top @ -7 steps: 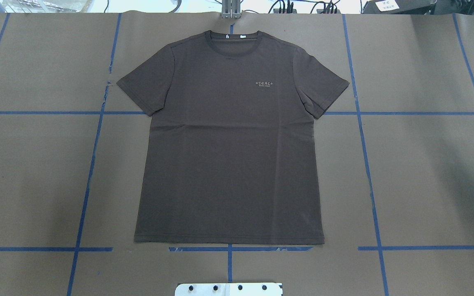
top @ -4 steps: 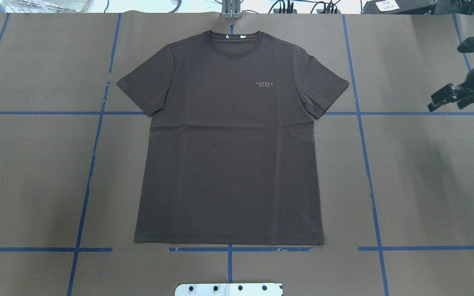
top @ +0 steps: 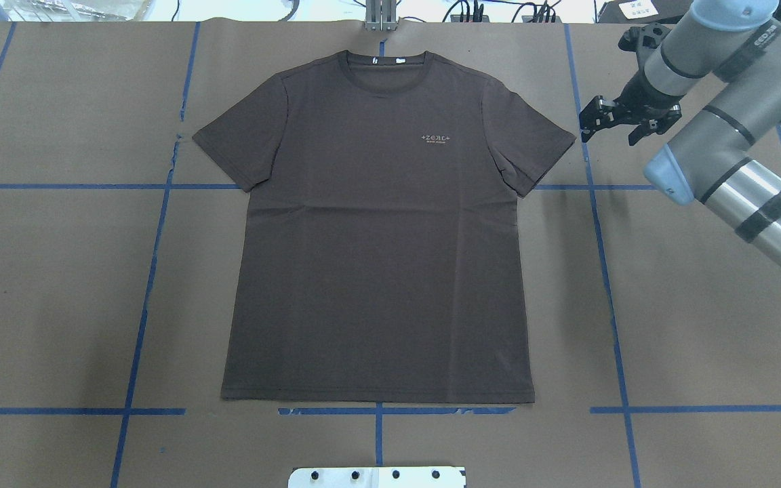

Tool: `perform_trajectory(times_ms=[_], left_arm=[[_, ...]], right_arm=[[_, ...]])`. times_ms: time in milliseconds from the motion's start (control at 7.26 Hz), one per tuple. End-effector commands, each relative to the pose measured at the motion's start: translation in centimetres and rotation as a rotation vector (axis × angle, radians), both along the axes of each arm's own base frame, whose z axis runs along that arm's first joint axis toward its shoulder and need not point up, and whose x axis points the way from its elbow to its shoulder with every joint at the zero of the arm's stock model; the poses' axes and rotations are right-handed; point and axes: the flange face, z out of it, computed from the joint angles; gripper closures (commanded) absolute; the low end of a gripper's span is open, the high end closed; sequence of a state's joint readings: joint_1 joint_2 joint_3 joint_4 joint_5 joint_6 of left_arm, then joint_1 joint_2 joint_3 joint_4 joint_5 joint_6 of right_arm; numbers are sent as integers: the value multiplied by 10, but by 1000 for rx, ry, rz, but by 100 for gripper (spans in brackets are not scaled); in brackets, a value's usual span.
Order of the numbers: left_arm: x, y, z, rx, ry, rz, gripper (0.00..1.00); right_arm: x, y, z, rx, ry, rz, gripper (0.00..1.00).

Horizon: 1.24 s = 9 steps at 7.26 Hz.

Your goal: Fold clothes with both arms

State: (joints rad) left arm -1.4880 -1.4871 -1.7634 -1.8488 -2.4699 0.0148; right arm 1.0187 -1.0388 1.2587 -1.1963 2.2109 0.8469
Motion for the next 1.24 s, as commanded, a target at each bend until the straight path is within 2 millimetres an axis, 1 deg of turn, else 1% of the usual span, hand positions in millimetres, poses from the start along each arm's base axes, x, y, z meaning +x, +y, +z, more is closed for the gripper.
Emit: perform_trajectory(times_ms=[0,138,275,413,551,688,826,964,1101], left_arm=[[0,0,-1,12,2,1,0],[0,0,-1,13,2,2,0],[0,0,-2,16,2,3,0],[0,0,-2,16,2,3,0],[0,0,-1,15,2,3,0],[0,0,1,13,1,3,0],[0,0,1,11,1,3,0],[0,0,1,10,1,3,0],[0,0,2,9,1,3,0]], right_arm=[[-45,-19,24,-47,-49,212,18],[-50,-18,24,-57,-49,213,19],[-52,-18,23,-57,-49,214,28],[-52,-18,24,-59,-47,214,41],[-52,-18,27,-62,-44,214,42],[-52,-18,27,-62,-44,214,73],[-53,-21,20,-56,-49,214,100],[-56,-24,10,-50,-56,214,100],[-57,-24,10,-55,-51,212,100]])
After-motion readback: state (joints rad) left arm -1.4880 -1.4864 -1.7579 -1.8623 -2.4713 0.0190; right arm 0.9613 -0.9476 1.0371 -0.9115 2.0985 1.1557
